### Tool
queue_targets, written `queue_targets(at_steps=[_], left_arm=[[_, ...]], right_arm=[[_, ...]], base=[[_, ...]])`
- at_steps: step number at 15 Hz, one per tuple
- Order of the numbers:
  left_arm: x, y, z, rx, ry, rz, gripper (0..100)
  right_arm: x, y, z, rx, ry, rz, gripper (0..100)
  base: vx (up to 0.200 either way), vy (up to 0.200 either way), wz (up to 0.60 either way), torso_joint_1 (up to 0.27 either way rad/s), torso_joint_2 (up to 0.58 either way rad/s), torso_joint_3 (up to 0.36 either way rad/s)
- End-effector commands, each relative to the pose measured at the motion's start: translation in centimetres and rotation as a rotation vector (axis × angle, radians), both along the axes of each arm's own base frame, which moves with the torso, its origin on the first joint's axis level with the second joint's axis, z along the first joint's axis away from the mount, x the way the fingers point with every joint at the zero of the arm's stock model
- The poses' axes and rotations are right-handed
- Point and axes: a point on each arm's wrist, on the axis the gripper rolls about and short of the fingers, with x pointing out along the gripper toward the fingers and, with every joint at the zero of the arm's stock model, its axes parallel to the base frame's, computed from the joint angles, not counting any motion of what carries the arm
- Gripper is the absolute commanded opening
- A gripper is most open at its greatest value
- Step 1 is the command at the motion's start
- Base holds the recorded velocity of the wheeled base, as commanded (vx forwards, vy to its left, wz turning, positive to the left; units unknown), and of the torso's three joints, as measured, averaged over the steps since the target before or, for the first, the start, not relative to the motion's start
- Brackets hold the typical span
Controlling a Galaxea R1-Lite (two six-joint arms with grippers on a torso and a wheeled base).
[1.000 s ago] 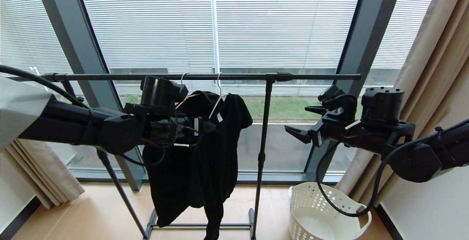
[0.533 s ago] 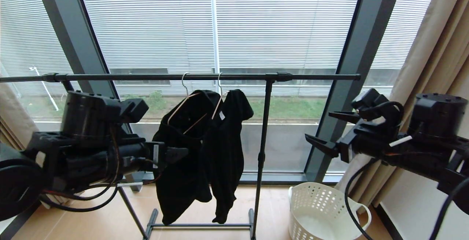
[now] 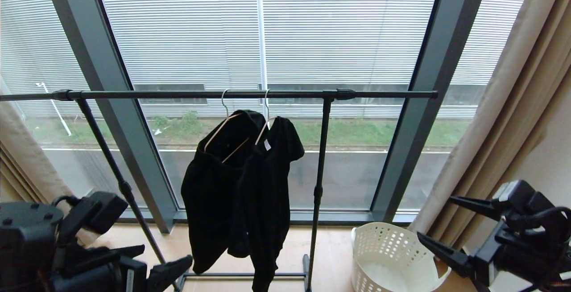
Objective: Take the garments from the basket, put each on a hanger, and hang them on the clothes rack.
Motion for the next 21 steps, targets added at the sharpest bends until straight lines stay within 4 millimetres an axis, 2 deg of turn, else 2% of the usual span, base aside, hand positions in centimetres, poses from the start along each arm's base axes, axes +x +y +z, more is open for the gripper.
queue_targets(at_steps=[1,5,7,8,11,15,17,21], left_arm=[[-4.5,1.6,-1.6,-0.034,-0.059,-0.034,100],[-6.0,2.4,-3.1,-0.021,-0.042,-0.035,100],[-7.2,3.0,-3.8,-0.026,-0.055,-0.036,100],[-7.5,3.2,-3.6,-0.046,-0.081,-0.035,100],[-8.3,3.6,-3.6,-0.051,-0.097,-0.034,100],[-9.5,4.4,-3.7,-0.03,-0.161,0.025,100],[-10.8,5.0,-4.3,-0.031,-0.169,0.036,100],[-11.1,5.3,-4.2,-0.025,-0.21,0.079,100]], right_arm=[[-3.9,-1.1,-1.8,-0.014,0.047,-0.014,100],[-9.4,-2.6,-3.0,-0.041,0.187,-0.031,100],[-12.1,-3.3,-4.0,-0.05,0.211,-0.027,100],[-12.7,-3.5,-4.1,-0.04,0.189,-0.033,100],[-13.1,-3.8,-3.9,-0.025,0.131,-0.127,100],[-15.0,-4.2,-3.6,0.132,-0.068,-0.324,100],[-15.5,-4.2,-3.7,0.147,-0.132,-0.334,100],[-15.8,-4.2,-3.7,0.152,-0.165,-0.344,100]], base=[[0.0,0.0,0.0,0.0,0.0,0.0],[0.0,0.0,0.0,0.0,0.0,0.0],[0.0,0.0,0.0,0.0,0.0,0.0],[0.0,0.0,0.0,0.0,0.0,0.0],[0.0,0.0,0.0,0.0,0.0,0.0],[0.0,0.0,0.0,0.0,0.0,0.0],[0.0,0.0,0.0,0.0,0.0,0.0],[0.0,0.0,0.0,0.0,0.0,0.0]])
